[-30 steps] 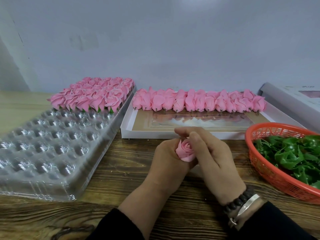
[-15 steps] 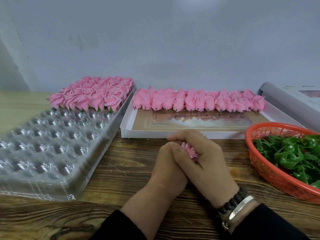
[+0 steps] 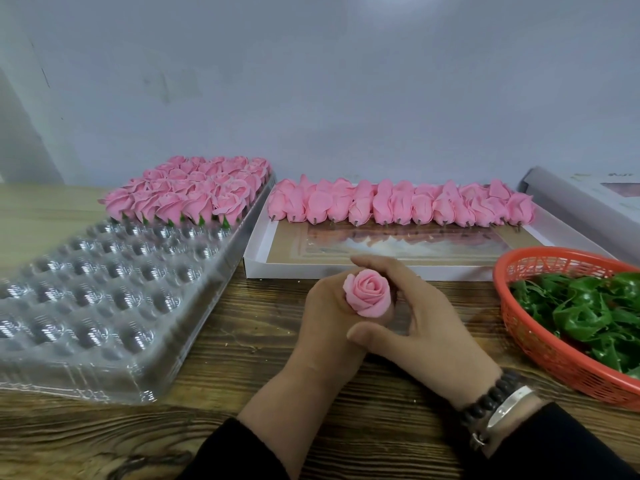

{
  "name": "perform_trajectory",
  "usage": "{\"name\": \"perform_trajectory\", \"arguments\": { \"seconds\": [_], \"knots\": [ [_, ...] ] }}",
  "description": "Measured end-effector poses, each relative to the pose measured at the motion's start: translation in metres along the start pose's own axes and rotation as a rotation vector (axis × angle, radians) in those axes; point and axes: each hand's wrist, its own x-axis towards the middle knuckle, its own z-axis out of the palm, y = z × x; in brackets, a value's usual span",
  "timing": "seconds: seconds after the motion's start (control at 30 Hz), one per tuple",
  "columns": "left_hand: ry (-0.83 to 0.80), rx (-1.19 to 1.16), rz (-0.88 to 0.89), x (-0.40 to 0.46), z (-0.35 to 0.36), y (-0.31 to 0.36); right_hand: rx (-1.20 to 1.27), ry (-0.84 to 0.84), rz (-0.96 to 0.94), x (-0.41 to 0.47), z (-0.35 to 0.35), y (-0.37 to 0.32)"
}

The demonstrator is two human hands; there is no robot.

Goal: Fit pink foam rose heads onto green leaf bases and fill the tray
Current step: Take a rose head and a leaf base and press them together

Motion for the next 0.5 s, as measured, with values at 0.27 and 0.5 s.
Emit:
{"name": "perform_trajectory", "arguments": {
  "seconds": [0.27,0.5],
  "knots": [
    [-0.096,0.178,0.047,-0.004,0.009,0.002,-0.067,0.289,-0.197,0.000,0.020,-0.012],
    [-0.180,0.237,-0.142,-0.004,0.008,0.005,-0.153,-0.030,-0.091,0.004,0.005,-0.011]
  ]
}}
